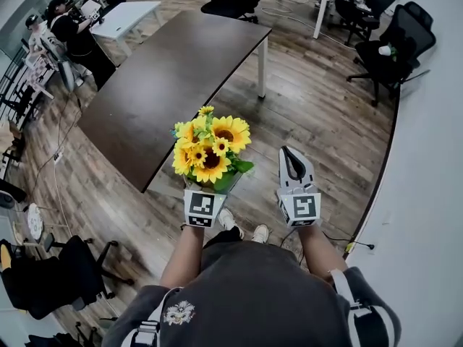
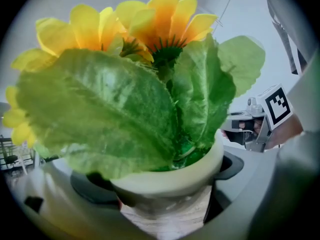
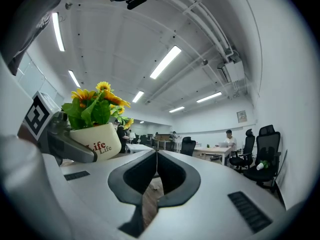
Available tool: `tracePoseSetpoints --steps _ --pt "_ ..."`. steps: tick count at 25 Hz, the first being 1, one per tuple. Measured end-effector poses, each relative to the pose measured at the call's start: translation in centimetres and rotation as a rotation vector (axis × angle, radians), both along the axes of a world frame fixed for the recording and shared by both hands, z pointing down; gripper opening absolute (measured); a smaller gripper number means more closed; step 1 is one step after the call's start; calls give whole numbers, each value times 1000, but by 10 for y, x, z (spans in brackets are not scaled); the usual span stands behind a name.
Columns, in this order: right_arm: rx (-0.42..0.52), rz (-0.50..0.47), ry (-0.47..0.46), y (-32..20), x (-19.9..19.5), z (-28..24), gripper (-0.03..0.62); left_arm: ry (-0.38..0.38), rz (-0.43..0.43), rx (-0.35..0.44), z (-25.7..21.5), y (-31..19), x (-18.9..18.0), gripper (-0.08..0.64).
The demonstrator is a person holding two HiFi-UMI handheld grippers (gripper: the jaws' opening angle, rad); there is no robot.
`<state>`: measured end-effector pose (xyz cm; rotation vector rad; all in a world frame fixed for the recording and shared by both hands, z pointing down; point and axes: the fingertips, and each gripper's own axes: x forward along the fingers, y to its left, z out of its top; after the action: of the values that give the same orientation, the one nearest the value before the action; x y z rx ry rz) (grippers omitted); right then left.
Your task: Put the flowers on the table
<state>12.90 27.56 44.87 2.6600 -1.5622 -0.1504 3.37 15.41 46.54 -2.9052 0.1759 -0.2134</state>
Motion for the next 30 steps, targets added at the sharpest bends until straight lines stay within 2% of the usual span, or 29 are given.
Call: tracePoseSetpoints --steps 8,16,20,24,30 --pt "-6 -51 -49 -58 2 1 25 6 -34 -54 1 -51 3 565" --pt "-4 -114 -2 -115 9 -1 24 41 -30 -12 3 -96 26 565" --pt "-14 -140 14 -147 19 11 25 45 -46 -28 16 -126 37 566" --pt "-25 -156 -6 -196 31 7 24 57 -69 -44 2 -176 46 566" --pt "-33 -209 12 -240 23 -3 23 77 -103 -62 -1 -216 41 566"
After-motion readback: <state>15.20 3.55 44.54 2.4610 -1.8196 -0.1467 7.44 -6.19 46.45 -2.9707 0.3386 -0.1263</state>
